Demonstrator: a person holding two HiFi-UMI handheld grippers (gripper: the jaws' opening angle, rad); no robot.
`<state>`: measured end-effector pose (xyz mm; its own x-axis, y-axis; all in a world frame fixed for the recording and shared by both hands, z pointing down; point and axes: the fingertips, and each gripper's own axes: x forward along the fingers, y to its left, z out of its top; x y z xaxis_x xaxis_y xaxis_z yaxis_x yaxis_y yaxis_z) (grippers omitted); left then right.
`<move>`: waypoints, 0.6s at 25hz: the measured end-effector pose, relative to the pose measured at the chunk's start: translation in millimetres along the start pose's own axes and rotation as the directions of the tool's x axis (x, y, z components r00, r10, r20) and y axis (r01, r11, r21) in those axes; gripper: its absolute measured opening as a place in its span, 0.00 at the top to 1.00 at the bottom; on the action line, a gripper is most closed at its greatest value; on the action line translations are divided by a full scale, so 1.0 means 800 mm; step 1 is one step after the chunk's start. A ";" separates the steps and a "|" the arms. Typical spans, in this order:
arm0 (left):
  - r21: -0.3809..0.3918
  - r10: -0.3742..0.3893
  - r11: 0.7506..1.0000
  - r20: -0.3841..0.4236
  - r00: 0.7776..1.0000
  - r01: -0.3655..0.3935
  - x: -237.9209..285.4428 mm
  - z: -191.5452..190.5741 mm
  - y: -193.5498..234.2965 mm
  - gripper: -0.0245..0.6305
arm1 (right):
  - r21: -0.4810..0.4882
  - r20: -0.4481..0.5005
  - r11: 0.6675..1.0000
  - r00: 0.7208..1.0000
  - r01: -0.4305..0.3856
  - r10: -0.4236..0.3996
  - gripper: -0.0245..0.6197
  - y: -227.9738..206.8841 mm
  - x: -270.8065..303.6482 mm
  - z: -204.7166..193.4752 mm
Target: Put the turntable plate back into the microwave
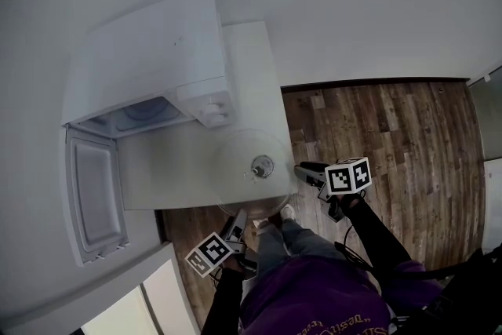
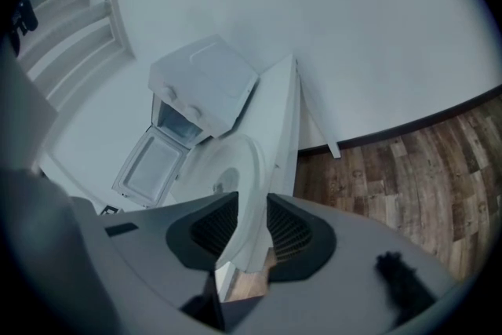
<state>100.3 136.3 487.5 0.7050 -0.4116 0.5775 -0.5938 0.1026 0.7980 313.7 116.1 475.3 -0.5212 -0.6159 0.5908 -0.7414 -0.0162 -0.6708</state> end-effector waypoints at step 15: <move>-0.058 -0.092 0.994 -0.071 0.993 0.088 0.049 -0.023 -0.002 0.73 | 0.041 0.035 0.998 0.999 -0.039 0.038 0.80 0.007 0.015 -0.007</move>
<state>135.9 136.5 512.0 0.7824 -0.3543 0.5121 -0.5059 0.1179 0.8545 301.0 113.5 481.3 -0.5333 -0.6436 0.5490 -0.7027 -0.0242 -0.7111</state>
